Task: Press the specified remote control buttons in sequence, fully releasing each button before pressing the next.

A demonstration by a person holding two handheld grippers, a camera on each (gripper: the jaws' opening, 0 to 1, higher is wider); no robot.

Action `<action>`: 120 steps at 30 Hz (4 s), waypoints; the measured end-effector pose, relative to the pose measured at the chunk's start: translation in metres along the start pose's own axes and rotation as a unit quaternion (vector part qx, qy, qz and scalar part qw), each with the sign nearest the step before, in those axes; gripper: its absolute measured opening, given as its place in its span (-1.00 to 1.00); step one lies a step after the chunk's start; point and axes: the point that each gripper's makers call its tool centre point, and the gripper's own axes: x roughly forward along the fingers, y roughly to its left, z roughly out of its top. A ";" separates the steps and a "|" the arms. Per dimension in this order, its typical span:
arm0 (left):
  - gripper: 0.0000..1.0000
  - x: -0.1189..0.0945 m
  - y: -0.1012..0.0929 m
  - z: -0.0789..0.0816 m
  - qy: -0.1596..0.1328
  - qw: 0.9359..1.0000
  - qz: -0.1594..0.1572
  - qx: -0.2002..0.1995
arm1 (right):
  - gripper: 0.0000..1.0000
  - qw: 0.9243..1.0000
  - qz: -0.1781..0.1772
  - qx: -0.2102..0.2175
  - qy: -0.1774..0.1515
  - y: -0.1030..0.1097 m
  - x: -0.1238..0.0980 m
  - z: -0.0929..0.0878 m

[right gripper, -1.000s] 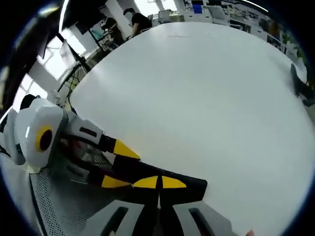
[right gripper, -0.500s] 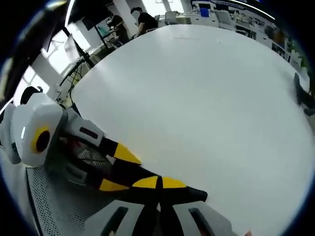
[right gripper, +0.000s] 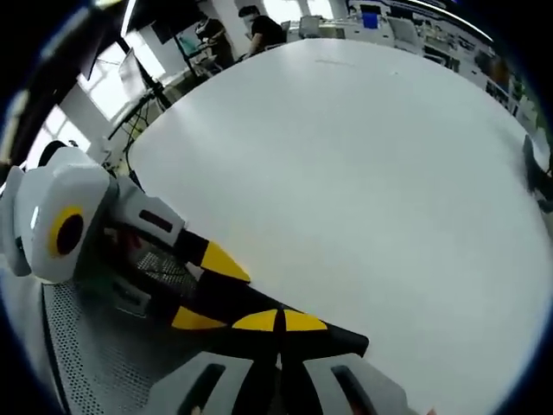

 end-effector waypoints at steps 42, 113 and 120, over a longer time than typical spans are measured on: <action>-0.52 0.001 0.002 0.001 0.000 1.000 0.003 -0.019 | -1.00 0.975 0.009 0.073 0.211 -0.004 0.008 0.000; -0.52 0.005 0.022 0.006 -0.010 0.999 0.026 -0.023 | -1.00 0.970 -0.051 0.099 0.217 -0.014 0.002 0.003; -0.52 0.003 0.021 0.006 -0.004 0.999 0.033 -0.006 | -1.00 0.969 -0.066 0.090 0.222 -0.012 0.001 0.000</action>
